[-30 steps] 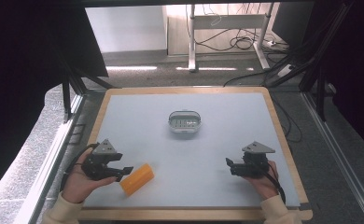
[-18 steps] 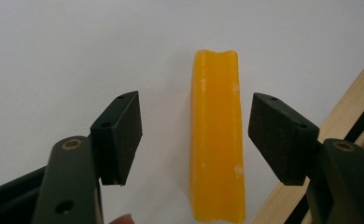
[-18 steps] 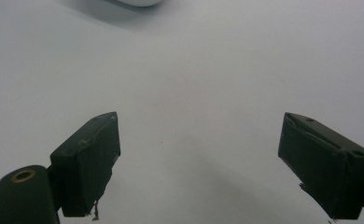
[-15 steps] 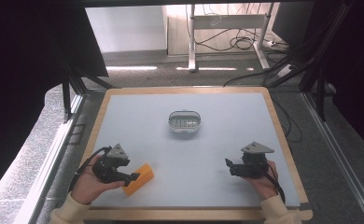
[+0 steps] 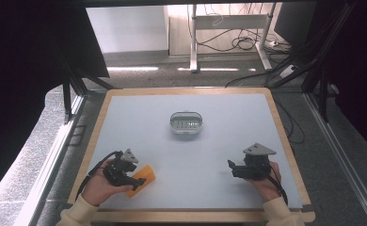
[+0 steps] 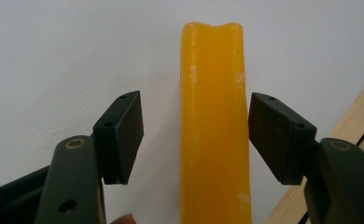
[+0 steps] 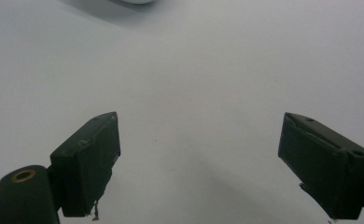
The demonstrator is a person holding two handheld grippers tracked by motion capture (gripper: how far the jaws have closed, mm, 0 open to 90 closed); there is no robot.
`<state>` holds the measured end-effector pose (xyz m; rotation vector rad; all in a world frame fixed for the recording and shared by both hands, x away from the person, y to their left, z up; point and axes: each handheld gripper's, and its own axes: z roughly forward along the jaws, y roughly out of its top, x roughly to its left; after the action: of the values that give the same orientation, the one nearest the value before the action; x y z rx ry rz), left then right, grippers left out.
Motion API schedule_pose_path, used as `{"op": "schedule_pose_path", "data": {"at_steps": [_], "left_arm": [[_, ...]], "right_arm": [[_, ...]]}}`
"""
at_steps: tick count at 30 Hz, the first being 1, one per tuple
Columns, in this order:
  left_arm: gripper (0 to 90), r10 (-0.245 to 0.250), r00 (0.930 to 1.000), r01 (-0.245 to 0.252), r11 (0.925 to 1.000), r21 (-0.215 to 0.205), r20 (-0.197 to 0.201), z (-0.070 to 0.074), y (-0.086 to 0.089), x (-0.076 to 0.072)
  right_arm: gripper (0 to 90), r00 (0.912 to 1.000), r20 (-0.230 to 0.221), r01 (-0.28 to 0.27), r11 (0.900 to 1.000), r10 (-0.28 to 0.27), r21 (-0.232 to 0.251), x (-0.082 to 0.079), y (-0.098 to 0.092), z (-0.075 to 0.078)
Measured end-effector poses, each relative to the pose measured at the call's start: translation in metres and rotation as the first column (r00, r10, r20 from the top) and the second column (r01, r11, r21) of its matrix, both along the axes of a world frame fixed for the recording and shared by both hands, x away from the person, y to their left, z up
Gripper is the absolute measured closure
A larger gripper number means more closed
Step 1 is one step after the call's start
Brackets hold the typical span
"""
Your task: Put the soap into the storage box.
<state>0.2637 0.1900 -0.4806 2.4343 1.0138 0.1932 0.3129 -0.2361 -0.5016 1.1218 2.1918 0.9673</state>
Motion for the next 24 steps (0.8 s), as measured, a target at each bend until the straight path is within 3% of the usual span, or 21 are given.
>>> {"op": "schedule_pose_path", "data": {"at_steps": [12, 17, 24], "left_arm": [[41.4, -0.028, 0.9984, 0.031, 0.9972, 0.067, -0.050, -0.011, -0.014, 0.004], [48.0, -0.020, 0.9974, 0.027, 0.9942, 0.104, -0.069, -0.018, -0.020, 0.008], [60.9, -0.031, 0.9956, 0.042, 0.9923, 0.117, -0.089, -0.023, -0.021, 0.009]], "right_arm": [[13.4, 1.0000, 0.004, 0.003, 1.000, -0.003, -0.011, 0.000, 0.000, 0.000], [13.4, 1.0000, 0.005, 0.000, 1.000, 0.000, -0.017, -0.001, 0.001, 0.000], [13.4, 1.0000, 0.005, 0.002, 1.000, -0.002, -0.023, 0.000, 0.001, -0.001]]}}
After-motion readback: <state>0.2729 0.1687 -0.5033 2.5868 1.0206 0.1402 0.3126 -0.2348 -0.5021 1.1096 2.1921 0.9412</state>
